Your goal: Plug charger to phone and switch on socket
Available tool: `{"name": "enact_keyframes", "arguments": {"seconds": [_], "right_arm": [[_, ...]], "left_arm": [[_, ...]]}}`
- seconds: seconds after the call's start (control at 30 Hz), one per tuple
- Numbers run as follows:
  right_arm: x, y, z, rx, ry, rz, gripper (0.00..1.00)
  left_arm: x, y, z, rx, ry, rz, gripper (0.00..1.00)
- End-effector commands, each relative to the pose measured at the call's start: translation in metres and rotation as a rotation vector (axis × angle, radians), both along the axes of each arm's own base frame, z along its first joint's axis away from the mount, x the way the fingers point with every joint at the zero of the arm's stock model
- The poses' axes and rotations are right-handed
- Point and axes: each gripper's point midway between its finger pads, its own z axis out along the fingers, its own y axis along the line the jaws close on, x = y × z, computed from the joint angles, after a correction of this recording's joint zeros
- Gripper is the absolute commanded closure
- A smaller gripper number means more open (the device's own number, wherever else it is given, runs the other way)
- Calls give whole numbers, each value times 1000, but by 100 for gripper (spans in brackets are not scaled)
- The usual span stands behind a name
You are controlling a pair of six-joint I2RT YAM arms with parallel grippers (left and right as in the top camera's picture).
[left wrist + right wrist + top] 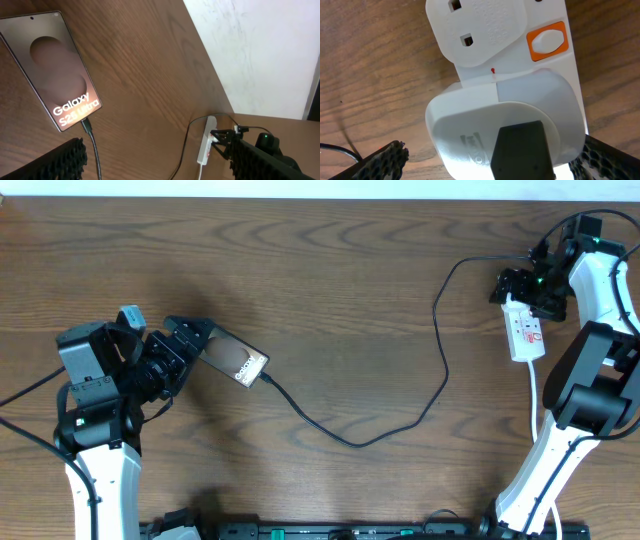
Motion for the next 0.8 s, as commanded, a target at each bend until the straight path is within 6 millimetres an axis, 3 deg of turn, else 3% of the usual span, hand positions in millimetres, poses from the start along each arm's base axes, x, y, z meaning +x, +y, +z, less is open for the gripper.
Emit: {"name": "enact_keyframes", "arguments": {"seconds": [0.0, 0.77], "right_arm": [[7, 14, 0, 70, -26, 30, 1], [9, 27, 3, 150, -43, 38, 1]], "left_arm": [[3, 4, 6, 25, -19, 4, 9], [3, 4, 6, 25, -19, 4, 9]]}}
